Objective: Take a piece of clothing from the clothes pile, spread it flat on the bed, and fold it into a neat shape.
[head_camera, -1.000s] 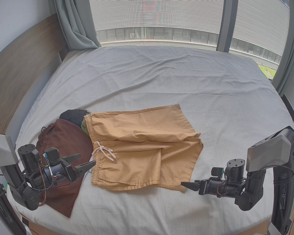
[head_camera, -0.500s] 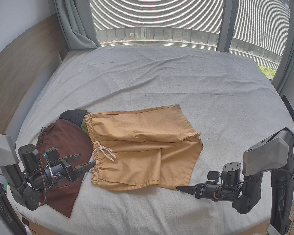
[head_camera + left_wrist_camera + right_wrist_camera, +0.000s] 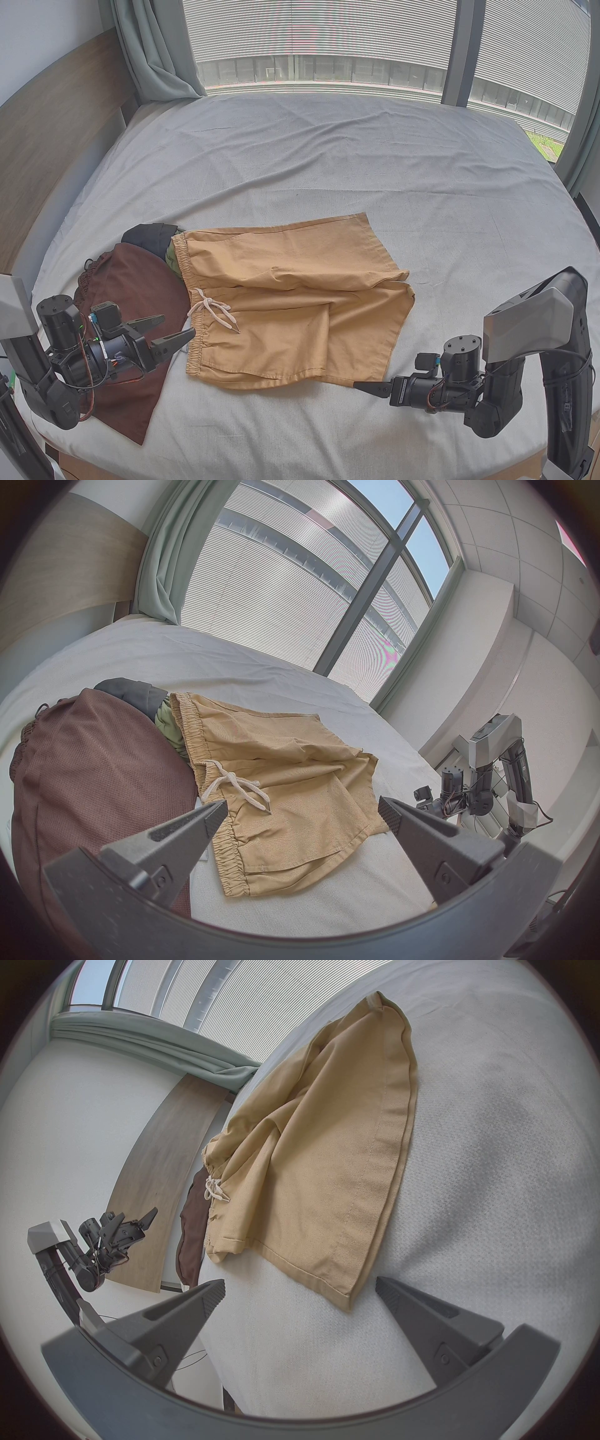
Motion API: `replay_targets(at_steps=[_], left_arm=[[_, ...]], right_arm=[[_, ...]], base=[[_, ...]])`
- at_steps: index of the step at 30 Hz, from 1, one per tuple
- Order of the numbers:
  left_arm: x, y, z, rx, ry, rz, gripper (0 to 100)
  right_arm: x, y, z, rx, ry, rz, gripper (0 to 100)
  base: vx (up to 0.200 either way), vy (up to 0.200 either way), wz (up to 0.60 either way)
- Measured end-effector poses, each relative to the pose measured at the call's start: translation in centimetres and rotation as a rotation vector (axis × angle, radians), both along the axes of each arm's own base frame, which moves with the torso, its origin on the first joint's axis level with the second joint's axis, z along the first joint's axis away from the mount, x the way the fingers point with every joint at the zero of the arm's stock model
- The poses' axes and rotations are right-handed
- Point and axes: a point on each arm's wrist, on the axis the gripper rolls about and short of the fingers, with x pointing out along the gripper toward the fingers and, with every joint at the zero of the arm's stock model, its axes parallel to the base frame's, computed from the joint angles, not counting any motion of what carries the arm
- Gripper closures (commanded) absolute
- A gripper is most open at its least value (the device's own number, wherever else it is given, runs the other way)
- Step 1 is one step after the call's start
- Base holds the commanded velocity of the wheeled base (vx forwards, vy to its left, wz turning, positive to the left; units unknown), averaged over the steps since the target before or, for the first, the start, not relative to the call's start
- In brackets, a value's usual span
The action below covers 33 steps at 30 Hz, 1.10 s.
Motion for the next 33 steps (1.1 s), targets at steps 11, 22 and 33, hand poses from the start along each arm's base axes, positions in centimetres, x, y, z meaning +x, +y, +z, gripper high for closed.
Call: replay_targets(at_steps=[11, 22, 33], left_arm=[[0.0, 0.0, 0.0, 0.000, -0.001, 0.002, 0], [0.0, 0.0, -0.1, 0.000, 0.002, 0.001, 0], [0.1, 0.0, -0.4, 0.001, 0.016, 0.003, 0]], right_arm=[[0.4, 0.5, -0.2, 0.024, 0.011, -0.010, 100], [0.3, 0.2, -0.2, 0.017, 0.015, -0.021, 100], [-0.7, -1.7, 0.0, -0.060, -0.005, -0.017, 100]], base=[[0.000, 0.000, 0.00], [0.000, 0.000, 0.00], [0.000, 0.000, 0.00]])
